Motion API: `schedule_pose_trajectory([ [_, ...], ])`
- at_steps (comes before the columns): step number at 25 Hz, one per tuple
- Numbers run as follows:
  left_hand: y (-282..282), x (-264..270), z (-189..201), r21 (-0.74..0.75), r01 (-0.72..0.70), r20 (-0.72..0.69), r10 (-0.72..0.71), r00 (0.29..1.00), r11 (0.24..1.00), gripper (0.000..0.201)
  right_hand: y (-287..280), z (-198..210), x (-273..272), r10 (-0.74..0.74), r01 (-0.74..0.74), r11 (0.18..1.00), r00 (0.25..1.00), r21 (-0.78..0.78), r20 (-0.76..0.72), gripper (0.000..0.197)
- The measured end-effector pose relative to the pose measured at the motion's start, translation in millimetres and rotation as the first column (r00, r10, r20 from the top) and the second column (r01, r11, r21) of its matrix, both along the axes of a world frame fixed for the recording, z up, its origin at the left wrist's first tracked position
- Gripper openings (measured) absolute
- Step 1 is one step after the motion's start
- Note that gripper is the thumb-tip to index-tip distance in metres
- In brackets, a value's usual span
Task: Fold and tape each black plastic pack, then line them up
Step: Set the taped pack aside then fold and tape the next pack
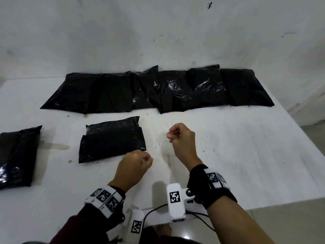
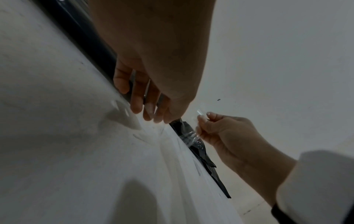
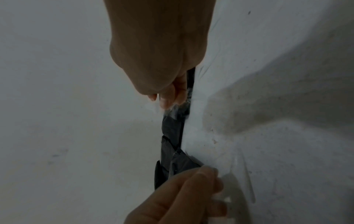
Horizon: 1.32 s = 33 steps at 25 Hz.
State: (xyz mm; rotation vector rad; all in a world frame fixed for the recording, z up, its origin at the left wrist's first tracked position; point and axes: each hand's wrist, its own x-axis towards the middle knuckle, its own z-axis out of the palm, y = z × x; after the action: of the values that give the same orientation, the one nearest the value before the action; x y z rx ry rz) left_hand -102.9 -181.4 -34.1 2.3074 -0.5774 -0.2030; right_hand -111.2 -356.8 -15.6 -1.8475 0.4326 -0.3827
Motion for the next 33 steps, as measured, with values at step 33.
schedule_pose_trajectory([
  [33, 17, -8, 9, -0.164, -0.279, -0.296, 0.223, 0.929, 0.946, 0.012, -5, 149, 5, -0.073, 0.089, 0.996, 0.897, -0.016, 0.435, 0.037],
])
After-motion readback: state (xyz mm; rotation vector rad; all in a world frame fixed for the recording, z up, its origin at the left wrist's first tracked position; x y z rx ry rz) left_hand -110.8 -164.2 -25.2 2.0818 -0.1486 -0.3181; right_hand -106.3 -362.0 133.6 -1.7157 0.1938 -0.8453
